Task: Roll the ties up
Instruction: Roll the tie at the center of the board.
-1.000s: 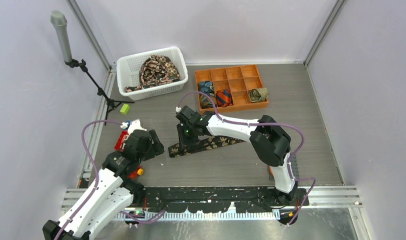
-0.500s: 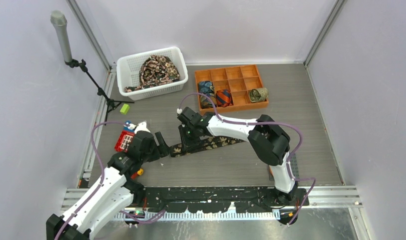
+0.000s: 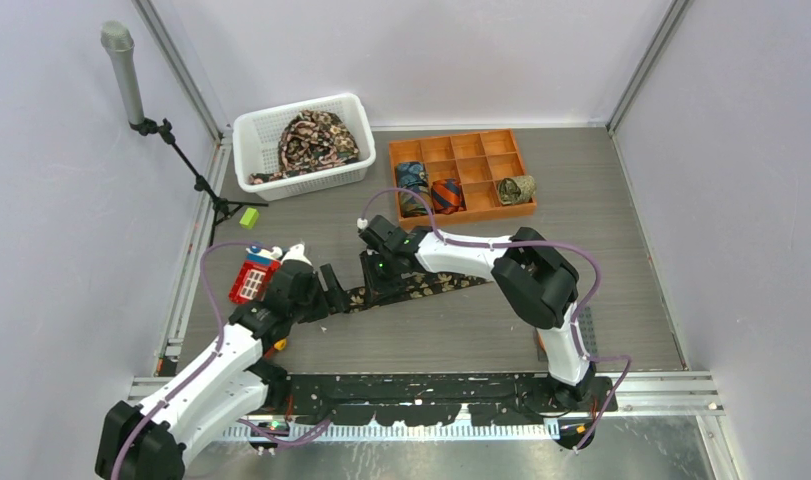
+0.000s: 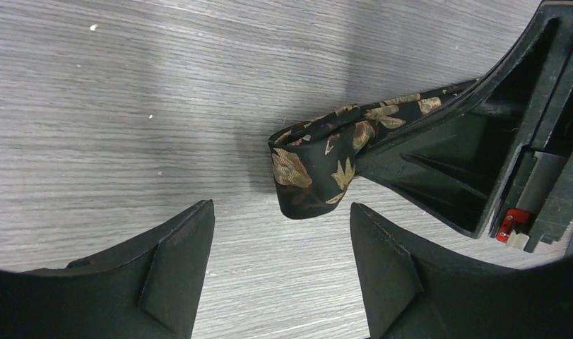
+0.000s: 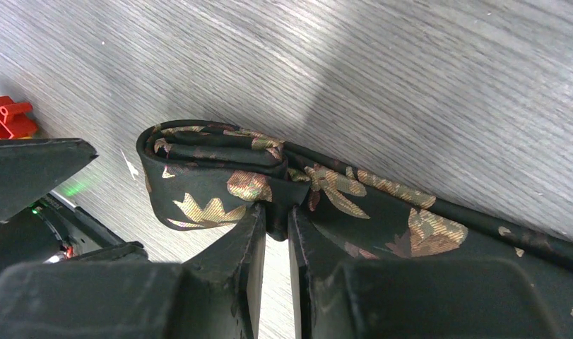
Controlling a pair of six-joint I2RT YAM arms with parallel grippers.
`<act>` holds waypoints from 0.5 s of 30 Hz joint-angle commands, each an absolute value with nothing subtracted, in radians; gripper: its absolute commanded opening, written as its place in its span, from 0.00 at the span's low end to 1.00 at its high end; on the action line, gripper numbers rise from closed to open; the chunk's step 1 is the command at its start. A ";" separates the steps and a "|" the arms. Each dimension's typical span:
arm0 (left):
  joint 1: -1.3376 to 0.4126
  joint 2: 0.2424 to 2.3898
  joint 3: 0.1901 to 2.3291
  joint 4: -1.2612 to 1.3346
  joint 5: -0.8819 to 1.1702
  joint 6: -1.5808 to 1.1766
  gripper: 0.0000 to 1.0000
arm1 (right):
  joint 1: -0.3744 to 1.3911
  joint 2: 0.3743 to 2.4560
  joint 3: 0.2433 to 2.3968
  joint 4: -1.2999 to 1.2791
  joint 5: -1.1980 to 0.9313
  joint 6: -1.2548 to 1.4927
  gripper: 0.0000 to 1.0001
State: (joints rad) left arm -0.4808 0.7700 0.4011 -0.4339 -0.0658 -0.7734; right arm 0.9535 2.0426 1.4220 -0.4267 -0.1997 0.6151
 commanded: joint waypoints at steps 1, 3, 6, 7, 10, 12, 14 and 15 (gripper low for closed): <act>-0.461 0.784 0.375 -0.310 -0.034 -0.769 0.71 | 0.950 2.058 1.396 -0.404 -0.184 0.601 0.23; -0.447 0.797 0.367 -0.292 -0.020 -0.773 0.70 | 0.948 2.058 1.389 -0.399 -0.185 0.603 0.23; -0.414 0.820 0.352 -0.255 0.043 -0.778 0.68 | 0.945 2.056 1.380 -0.394 -0.189 0.605 0.23; -0.398 0.828 0.347 -0.239 0.069 -0.781 0.67 | 0.945 2.056 1.377 -0.391 -0.191 0.605 0.23; -0.348 0.844 0.326 -0.193 0.147 -0.788 0.63 | 0.944 2.057 1.374 -0.389 -0.193 0.607 0.22; -0.320 0.849 0.312 -0.163 0.189 -0.792 0.61 | 0.944 2.057 1.369 -0.385 -0.194 0.609 0.22; -0.296 0.853 0.302 -0.146 0.216 -0.798 0.59 | 0.945 2.057 1.367 -0.384 -0.196 0.611 0.22; -0.288 0.856 0.299 -0.140 0.226 -0.801 0.59 | 0.945 2.058 1.367 -0.384 -0.196 0.611 0.22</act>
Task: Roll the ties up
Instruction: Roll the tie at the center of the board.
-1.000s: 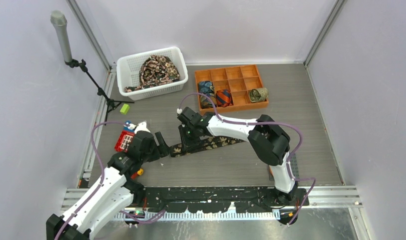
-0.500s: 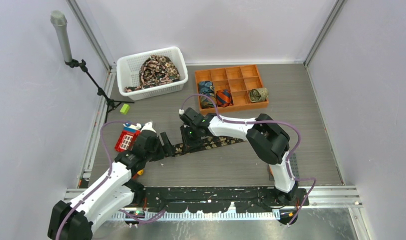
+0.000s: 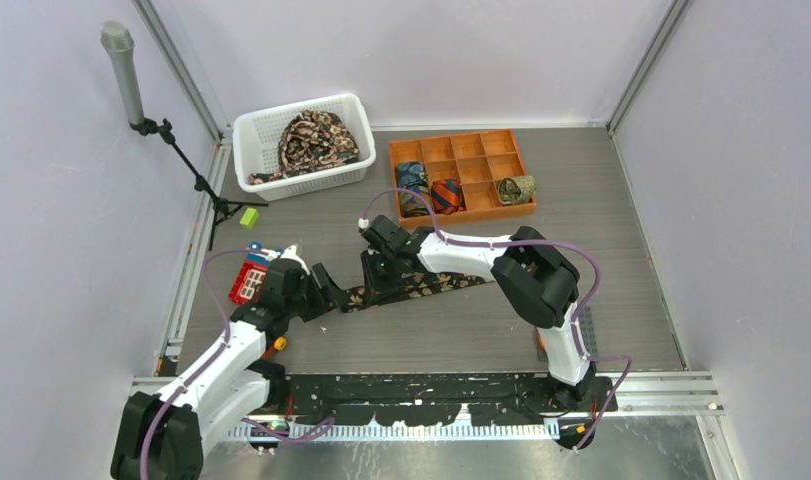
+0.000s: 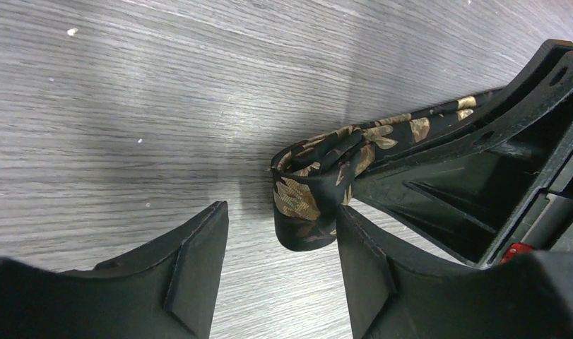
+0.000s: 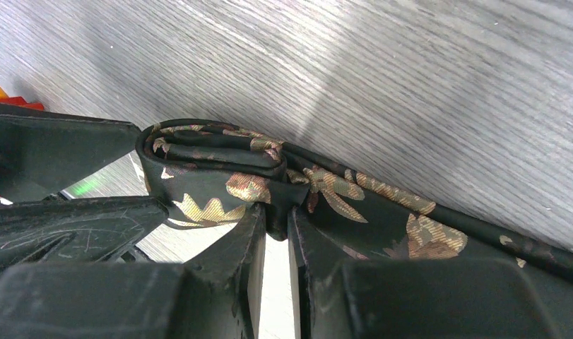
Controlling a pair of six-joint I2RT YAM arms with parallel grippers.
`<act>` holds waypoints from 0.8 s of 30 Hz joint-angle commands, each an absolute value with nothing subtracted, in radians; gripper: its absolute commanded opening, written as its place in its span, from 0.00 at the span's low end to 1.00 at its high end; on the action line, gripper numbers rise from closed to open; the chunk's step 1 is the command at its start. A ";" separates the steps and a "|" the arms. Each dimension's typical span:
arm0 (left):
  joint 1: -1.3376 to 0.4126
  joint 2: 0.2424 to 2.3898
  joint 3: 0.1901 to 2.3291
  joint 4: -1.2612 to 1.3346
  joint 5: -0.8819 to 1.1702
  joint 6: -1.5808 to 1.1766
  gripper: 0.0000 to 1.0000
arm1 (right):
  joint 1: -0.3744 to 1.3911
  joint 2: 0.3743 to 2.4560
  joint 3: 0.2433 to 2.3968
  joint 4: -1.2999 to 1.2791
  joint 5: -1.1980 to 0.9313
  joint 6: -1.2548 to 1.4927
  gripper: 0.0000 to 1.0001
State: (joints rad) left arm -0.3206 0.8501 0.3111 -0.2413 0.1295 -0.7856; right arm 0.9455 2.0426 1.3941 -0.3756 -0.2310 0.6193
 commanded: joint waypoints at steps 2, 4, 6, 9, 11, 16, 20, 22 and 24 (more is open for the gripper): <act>-0.274 0.863 0.288 -0.130 0.241 -0.807 0.58 | 0.945 2.057 1.367 -0.383 -0.197 0.611 0.22; -0.260 0.873 0.274 -0.108 0.259 -0.816 0.56 | 0.944 2.059 1.367 -0.382 -0.197 0.612 0.22; -0.245 0.884 0.260 -0.077 0.284 -0.833 0.55 | 0.944 2.059 1.368 -0.382 -0.196 0.611 0.22; -0.226 0.906 0.244 -0.040 0.311 -0.849 0.53 | 0.944 2.061 1.367 -0.382 -0.199 0.615 0.22; -0.219 0.919 0.240 -0.032 0.319 -0.851 0.52 | 0.944 2.059 1.367 -0.383 -0.198 0.616 0.22; -0.212 0.933 0.218 -0.005 0.331 -0.871 0.48 | 0.945 2.061 1.367 -0.381 -0.199 0.621 0.22; -0.212 0.946 0.195 0.048 0.334 -0.896 0.43 | 0.945 2.061 1.371 -0.379 -0.202 0.625 0.22; -0.212 0.956 0.186 0.070 0.339 -0.903 0.41 | 0.945 2.061 1.371 -0.376 -0.206 0.628 0.22; -0.212 0.967 0.179 0.087 0.345 -0.904 0.39 | 0.945 2.061 1.370 -0.376 -0.208 0.631 0.22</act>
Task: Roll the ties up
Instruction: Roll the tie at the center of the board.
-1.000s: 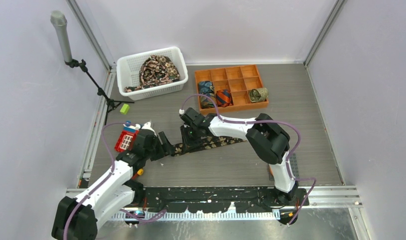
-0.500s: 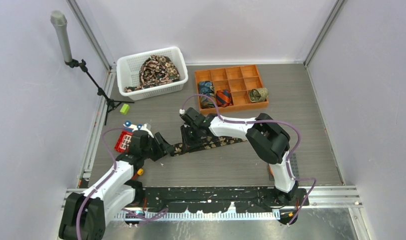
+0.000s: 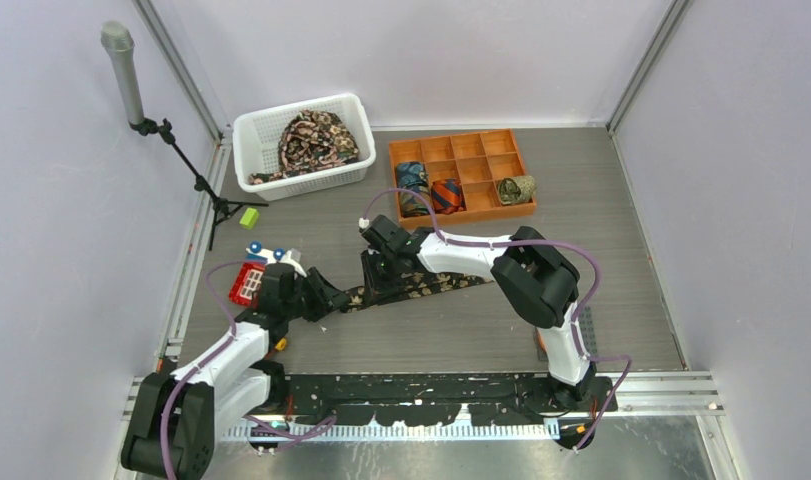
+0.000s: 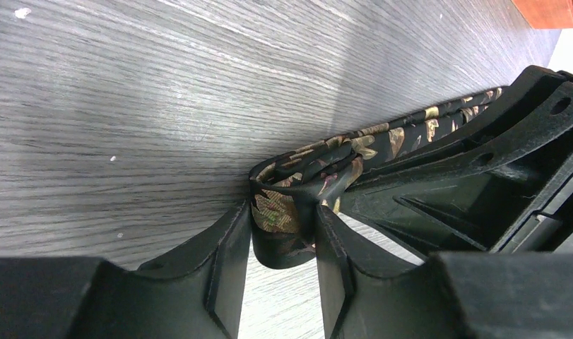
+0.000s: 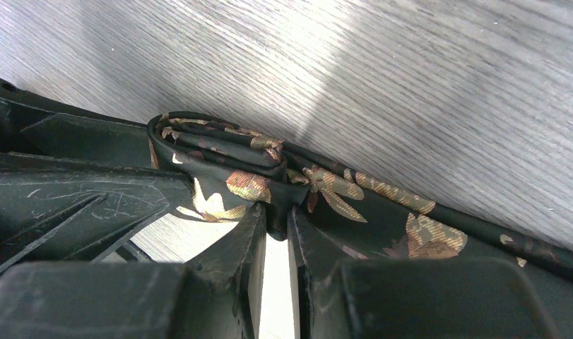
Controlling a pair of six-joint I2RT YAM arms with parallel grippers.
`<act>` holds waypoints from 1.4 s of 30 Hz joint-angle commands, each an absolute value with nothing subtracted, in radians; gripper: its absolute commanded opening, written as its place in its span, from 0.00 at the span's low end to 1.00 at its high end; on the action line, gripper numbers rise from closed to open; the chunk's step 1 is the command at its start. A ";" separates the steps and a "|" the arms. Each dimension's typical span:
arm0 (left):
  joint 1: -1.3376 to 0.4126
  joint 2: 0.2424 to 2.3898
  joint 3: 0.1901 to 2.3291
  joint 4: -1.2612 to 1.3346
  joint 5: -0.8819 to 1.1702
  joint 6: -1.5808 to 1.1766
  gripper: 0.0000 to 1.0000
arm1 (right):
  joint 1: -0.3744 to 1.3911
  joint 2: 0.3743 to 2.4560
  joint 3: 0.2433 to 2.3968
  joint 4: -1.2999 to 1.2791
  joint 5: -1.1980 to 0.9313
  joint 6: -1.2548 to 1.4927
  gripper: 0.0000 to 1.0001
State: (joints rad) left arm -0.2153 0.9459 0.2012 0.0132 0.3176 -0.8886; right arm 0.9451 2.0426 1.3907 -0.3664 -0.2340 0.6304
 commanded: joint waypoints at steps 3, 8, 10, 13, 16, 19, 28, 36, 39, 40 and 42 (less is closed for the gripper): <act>-0.212 0.972 0.175 0.094 0.345 -0.903 0.35 | 0.945 2.059 1.371 -0.375 -0.209 0.633 0.22; -0.212 0.961 0.180 0.070 0.336 -0.882 0.20 | 0.945 2.048 1.380 -0.377 -0.218 0.638 0.25; -0.212 0.949 0.187 0.043 0.325 -0.870 0.16 | 0.944 2.036 1.395 -0.395 -0.214 0.635 0.33; -0.212 0.926 0.199 0.004 0.306 -0.853 0.11 | 0.945 2.010 1.426 -0.423 -0.211 0.630 0.44; -0.212 0.908 0.216 -0.061 0.281 -0.839 0.09 | 0.945 1.979 1.459 -0.453 -0.203 0.623 0.48; -0.212 0.892 0.228 -0.090 0.271 -0.829 0.08 | 0.945 1.951 1.489 -0.466 -0.207 0.623 0.48; -0.212 0.868 0.270 -0.174 0.240 -0.813 0.06 | 0.946 1.954 1.505 -0.417 -0.219 0.657 0.27; -0.212 0.849 0.301 -0.219 0.224 -0.810 0.05 | 0.957 2.026 1.517 -0.391 -0.242 0.670 0.18; -0.212 0.845 0.312 -0.231 0.222 -0.808 0.05 | 0.957 2.048 1.520 -0.383 -0.247 0.670 0.17; -0.212 0.845 0.315 -0.235 0.222 -0.809 0.05 | 0.957 2.055 1.521 -0.380 -0.248 0.671 0.17; -0.212 0.845 0.323 -0.241 0.222 -0.808 0.04 | 0.957 2.073 1.527 -0.376 -0.255 0.672 0.16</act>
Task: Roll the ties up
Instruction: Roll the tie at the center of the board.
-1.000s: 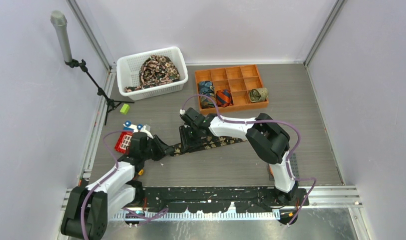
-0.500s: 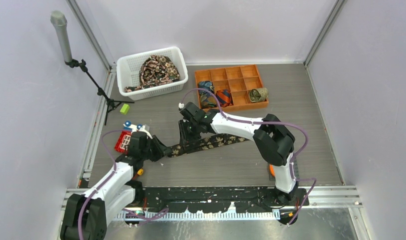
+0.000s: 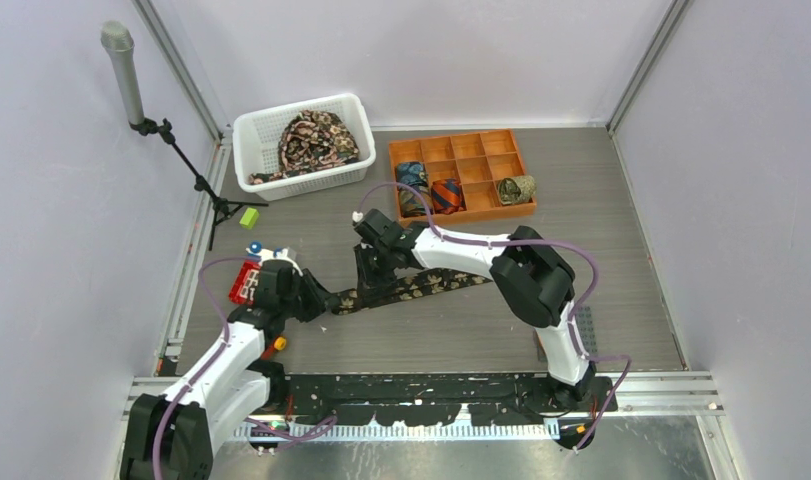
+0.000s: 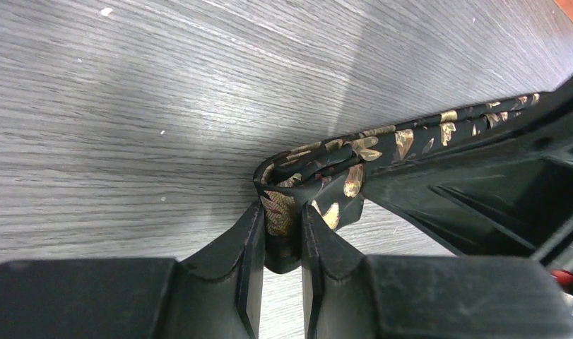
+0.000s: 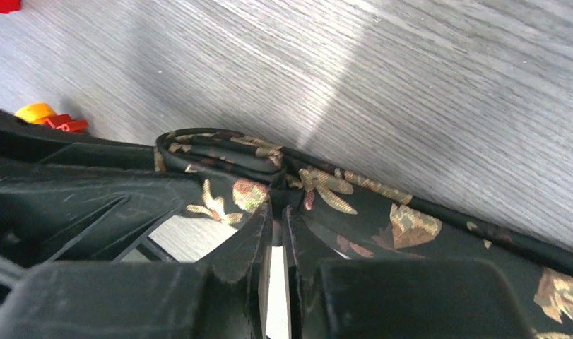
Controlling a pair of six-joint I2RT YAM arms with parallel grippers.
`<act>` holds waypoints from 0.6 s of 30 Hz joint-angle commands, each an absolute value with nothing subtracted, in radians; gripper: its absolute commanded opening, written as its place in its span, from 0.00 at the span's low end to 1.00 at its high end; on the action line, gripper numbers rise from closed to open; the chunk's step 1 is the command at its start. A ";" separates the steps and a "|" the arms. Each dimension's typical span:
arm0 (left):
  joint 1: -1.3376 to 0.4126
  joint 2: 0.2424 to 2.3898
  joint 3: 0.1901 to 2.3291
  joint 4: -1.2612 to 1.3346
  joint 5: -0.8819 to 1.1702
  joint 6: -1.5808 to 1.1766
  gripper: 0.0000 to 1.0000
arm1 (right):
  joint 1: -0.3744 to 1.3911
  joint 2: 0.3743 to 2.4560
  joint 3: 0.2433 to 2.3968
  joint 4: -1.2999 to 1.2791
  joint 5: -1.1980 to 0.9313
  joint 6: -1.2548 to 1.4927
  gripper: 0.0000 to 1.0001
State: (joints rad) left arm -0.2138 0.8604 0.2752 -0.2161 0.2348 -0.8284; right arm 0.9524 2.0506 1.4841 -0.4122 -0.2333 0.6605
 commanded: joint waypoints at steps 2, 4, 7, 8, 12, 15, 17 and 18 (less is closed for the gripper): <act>-0.212 0.844 0.333 -0.253 0.223 -0.809 0.04 | 0.957 2.083 1.529 -0.373 -0.259 0.673 0.16; -0.212 0.842 0.341 -0.261 0.222 -0.809 0.04 | 0.956 2.091 1.527 -0.368 -0.263 0.676 0.15; -0.212 0.840 0.353 -0.271 0.226 -0.815 0.04 | 0.957 2.102 1.525 -0.359 -0.272 0.681 0.15; -0.212 0.841 0.356 -0.272 0.229 -0.818 0.04 | 0.958 2.103 1.523 -0.356 -0.274 0.682 0.15; -0.212 0.844 0.376 -0.276 0.244 -0.827 0.04 | 0.959 2.109 1.521 -0.349 -0.278 0.687 0.14; -0.212 0.847 0.390 -0.286 0.246 -0.827 0.03 | 0.961 2.109 1.520 -0.344 -0.281 0.689 0.14; -0.212 0.848 0.398 -0.290 0.250 -0.828 0.03 | 0.960 2.109 1.520 -0.340 -0.282 0.691 0.14; -0.212 0.848 0.401 -0.291 0.251 -0.828 0.03 | 0.960 2.109 1.521 -0.339 -0.283 0.693 0.14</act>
State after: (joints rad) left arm -0.2138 0.8570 0.3473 -0.2955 0.2302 -0.8295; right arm 0.9527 2.1014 1.4906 -0.3679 -0.2646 0.6834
